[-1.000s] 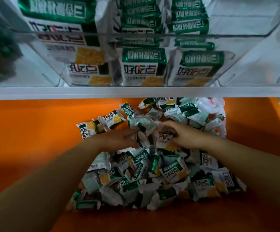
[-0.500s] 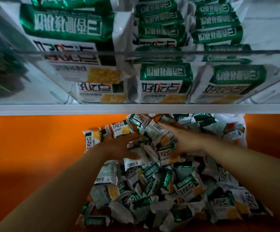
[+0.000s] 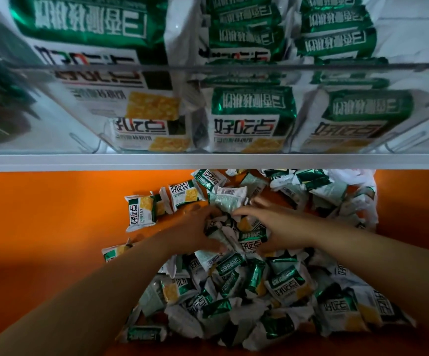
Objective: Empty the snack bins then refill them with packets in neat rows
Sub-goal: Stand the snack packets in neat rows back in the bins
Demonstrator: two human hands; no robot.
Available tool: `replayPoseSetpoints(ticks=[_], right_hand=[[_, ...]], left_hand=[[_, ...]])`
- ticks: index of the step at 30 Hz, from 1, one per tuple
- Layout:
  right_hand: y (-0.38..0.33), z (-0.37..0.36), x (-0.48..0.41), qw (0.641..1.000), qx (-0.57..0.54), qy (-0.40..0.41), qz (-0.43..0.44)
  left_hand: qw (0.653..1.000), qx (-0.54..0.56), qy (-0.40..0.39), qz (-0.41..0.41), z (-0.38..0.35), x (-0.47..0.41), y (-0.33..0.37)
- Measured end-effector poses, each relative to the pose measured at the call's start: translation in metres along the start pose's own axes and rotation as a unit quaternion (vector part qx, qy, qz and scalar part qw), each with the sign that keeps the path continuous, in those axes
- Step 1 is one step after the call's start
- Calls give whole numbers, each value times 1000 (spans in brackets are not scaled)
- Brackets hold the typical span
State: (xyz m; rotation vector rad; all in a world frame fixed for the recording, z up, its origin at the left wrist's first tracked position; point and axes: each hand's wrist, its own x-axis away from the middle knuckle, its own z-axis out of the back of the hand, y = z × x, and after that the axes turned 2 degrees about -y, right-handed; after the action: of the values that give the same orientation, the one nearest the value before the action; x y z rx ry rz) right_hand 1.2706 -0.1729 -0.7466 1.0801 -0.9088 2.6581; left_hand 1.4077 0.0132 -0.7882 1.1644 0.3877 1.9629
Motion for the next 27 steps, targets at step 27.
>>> replayPoseSetpoints(ticks=[27], right_hand=[[-33,17,85,987,-82,135,19]], left_hand=[[995,19,74,-71,17,76,88]])
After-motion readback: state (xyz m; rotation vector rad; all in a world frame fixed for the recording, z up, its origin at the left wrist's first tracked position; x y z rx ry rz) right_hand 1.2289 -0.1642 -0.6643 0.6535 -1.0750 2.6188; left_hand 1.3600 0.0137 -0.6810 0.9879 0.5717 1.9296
